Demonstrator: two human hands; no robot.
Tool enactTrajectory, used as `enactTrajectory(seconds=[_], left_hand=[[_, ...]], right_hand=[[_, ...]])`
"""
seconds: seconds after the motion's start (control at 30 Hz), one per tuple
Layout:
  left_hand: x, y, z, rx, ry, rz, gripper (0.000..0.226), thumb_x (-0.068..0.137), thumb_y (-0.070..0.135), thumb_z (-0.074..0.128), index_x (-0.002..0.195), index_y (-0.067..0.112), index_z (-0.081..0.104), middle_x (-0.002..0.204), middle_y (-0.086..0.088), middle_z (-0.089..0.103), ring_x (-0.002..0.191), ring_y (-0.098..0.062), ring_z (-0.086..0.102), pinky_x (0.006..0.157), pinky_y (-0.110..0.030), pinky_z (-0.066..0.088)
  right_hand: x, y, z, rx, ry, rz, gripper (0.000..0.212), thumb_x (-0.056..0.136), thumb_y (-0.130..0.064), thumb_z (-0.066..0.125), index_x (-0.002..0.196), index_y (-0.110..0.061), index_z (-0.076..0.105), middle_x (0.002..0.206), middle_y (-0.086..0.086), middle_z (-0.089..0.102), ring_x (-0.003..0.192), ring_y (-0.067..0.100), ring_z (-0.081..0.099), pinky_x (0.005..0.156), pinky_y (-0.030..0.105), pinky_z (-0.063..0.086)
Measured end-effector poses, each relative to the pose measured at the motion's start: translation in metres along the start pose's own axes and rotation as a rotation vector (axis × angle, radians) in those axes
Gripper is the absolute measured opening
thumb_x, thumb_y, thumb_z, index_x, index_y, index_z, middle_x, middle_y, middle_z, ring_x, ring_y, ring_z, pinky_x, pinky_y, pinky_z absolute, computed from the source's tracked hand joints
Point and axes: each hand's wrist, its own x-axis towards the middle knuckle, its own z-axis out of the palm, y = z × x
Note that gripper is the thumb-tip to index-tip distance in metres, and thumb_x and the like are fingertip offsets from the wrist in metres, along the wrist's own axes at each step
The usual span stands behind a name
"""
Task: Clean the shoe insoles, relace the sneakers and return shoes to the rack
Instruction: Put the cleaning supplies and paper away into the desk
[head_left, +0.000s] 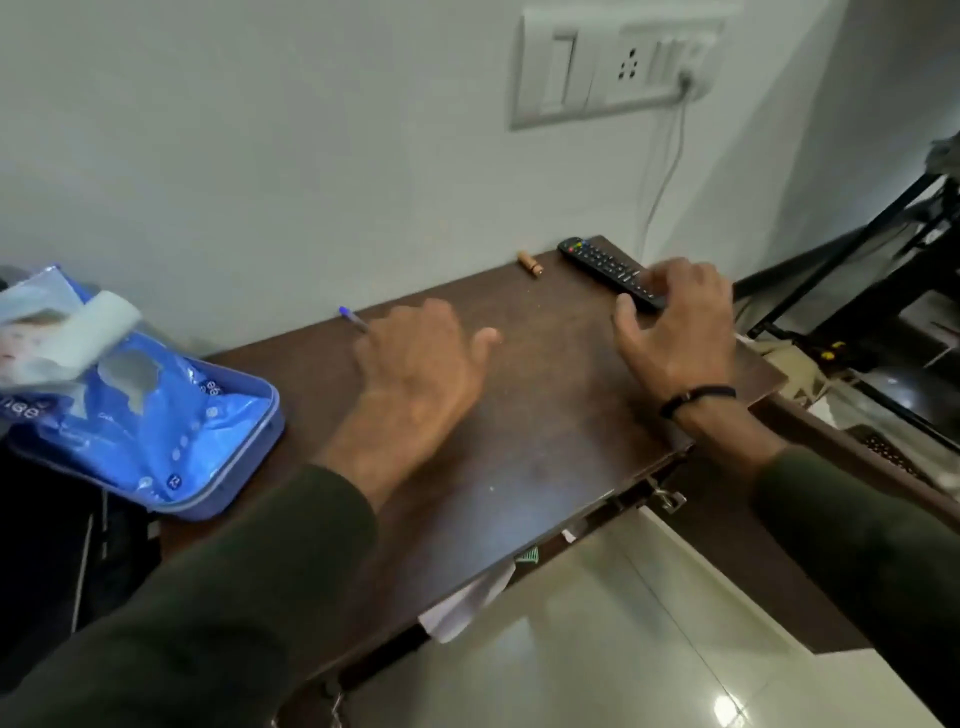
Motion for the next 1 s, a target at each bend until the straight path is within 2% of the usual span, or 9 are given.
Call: enactTrajectory(seconds=[0.07,0.13,0.27,0.37,0.47,0.53,0.67,0.8,1.0], left_hand=[[0.027,-0.029,0.0,0.067,-0.022,-0.137,0.066,0.094,0.071,0.045,0.107,0.008,0.063,0.103,-0.015,0.066,0.1,-0.036,0.063,0.083,-0.041,0.05],[0.045,-0.05,0.008,0.091,-0.105,-0.23,0.063,0.092,0.07,0.051,0.104,0.009,0.06,0.096,-0.012,0.059,0.099,-0.035,0.062,0.078,-0.037,0.047],[0.059,-0.056,0.022,0.008,-0.22,-0.269,0.047,0.09,0.057,0.064,0.099,0.012,0.055,0.088,-0.007,0.056,0.089,-0.029,0.06,0.077,-0.035,0.048],[0.055,-0.052,0.022,-0.103,-0.3,-0.253,0.04,0.086,0.046,0.069,0.093,0.007,0.067,0.079,-0.005,0.07,0.083,-0.026,0.068,0.084,-0.039,0.058],[0.017,-0.029,0.013,-0.119,-0.173,-0.109,0.043,0.075,0.054,0.065,0.085,0.013,0.075,0.077,-0.007,0.073,0.078,-0.028,0.07,0.076,-0.037,0.06],[-0.038,-0.004,0.017,-0.296,-0.119,0.114,0.036,0.074,0.052,0.064,0.072,0.016,0.072,0.066,-0.002,0.071,0.062,-0.015,0.068,0.06,-0.031,0.057],[-0.176,0.045,0.041,-0.65,-0.631,0.359,0.021,0.085,0.026,0.072,0.071,0.011,0.067,0.059,0.002,0.07,0.044,-0.004,0.061,0.048,-0.015,0.043],[-0.239,0.049,0.135,-0.831,-0.941,0.007,0.016,0.086,0.015,0.064,0.071,0.008,0.065,0.059,-0.007,0.069,0.047,-0.02,0.067,0.046,-0.025,0.05],[-0.245,0.021,0.259,-0.959,-0.858,-0.626,0.023,0.095,0.007,0.054,0.076,-0.001,0.063,0.061,-0.016,0.069,0.051,-0.027,0.07,0.047,-0.028,0.055]], right_hand=[[0.043,0.008,0.021,-0.099,-0.195,0.131,0.059,0.083,-0.047,0.068,0.135,-0.024,0.049,0.136,0.01,0.047,0.125,0.031,0.042,0.102,0.046,0.043],[0.071,0.022,0.037,-0.161,-0.355,0.254,0.071,0.081,-0.047,0.073,0.142,-0.021,0.047,0.143,0.012,0.047,0.131,0.035,0.043,0.105,0.048,0.042],[0.087,0.039,0.04,-0.115,-0.422,0.263,0.051,0.08,-0.043,0.08,0.119,-0.012,0.071,0.116,0.014,0.07,0.108,0.032,0.062,0.089,0.036,0.051],[0.077,0.043,0.015,-0.01,-0.392,0.313,0.055,0.07,-0.04,0.089,0.116,-0.014,0.074,0.114,0.005,0.073,0.112,0.026,0.062,0.093,0.035,0.051],[0.032,0.05,-0.027,0.167,-0.282,0.361,0.057,0.068,-0.043,0.09,0.118,-0.021,0.073,0.108,-0.008,0.07,0.107,0.012,0.062,0.091,0.025,0.049],[-0.014,0.057,-0.061,0.286,-0.226,0.339,0.057,0.07,-0.045,0.088,0.121,-0.026,0.071,0.106,-0.016,0.066,0.098,-0.001,0.064,0.085,0.016,0.048],[-0.116,0.099,-0.114,0.363,-0.201,0.363,0.055,0.073,-0.041,0.087,0.124,-0.028,0.07,0.117,-0.014,0.069,0.106,-0.006,0.064,0.094,0.019,0.051],[-0.22,0.153,-0.128,0.361,-0.19,0.508,0.056,0.071,-0.034,0.088,0.123,-0.023,0.071,0.115,-0.01,0.072,0.104,-0.002,0.068,0.092,0.014,0.052],[-0.317,0.181,-0.061,0.337,-0.368,0.701,0.049,0.067,-0.042,0.09,0.112,-0.029,0.076,0.107,-0.016,0.074,0.1,0.001,0.068,0.087,0.032,0.059]])
